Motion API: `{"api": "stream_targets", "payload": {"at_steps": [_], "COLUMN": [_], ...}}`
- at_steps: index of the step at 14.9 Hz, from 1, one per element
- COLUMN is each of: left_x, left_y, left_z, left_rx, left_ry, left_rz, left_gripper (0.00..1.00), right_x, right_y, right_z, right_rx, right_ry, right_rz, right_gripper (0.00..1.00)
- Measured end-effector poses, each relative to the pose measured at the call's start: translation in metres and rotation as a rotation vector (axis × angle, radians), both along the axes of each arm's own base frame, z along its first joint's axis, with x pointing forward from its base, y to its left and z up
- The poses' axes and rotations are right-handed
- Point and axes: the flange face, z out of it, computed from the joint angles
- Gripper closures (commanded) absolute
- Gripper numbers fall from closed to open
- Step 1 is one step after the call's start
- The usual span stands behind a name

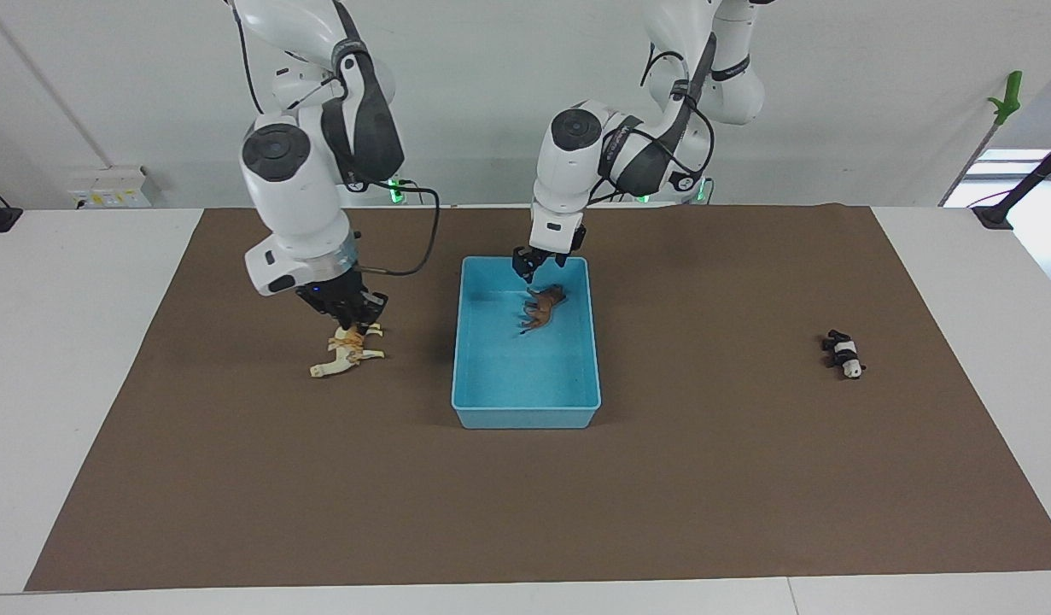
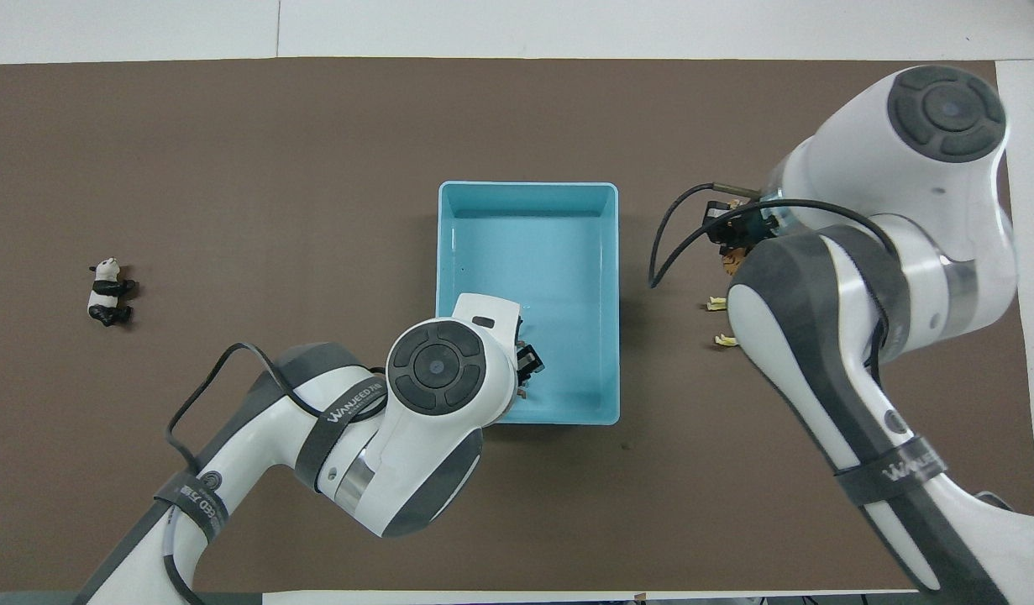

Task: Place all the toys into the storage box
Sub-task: 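Lower the orange tiger into the box with the right gripper and release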

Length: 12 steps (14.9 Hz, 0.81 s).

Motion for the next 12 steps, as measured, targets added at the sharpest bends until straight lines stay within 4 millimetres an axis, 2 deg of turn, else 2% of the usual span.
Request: {"api": "stream_targets", "payload": {"at_steps": [1, 3, 5, 7, 10, 12], "left_x": [0.010, 0.032, 0.053, 0.078, 0.110, 0.121], "left_y": [0.012, 0.050, 0.105, 0.171, 0.278, 0.341], "left_z": [0.013, 0.043, 0.065, 0.078, 0.080, 0.078], "left_rx": [0.011, 0.023, 0.023, 0.008, -0.027, -0.037], "left_ry": [0.009, 0.021, 0.031, 0.032, 0.013, -0.010], "left_rz": [-0.002, -0.032, -0.089, -0.163, -0.284, -0.374], "left_gripper": [0.00, 0.00, 0.00, 0.00, 0.00, 0.00], "right_x": [-0.004, -0.014, -0.028, -0.040, -0.049, -0.046], "right_y": [0.020, 0.057, 0.097, 0.136, 0.177, 0.185], "right_z": [0.001, 0.007, 0.013, 0.014, -0.011, -0.042], "right_rx": [0.001, 0.004, 0.012, 0.028, 0.039, 0.030], "right_ry": [-0.005, -0.017, -0.032, -0.056, -0.065, -0.050], "right_rz": [-0.015, -0.041, -0.062, -0.080, -0.071, -0.064], "right_gripper": [1.00, 1.00, 1.00, 1.00, 1.00, 1.00]}}
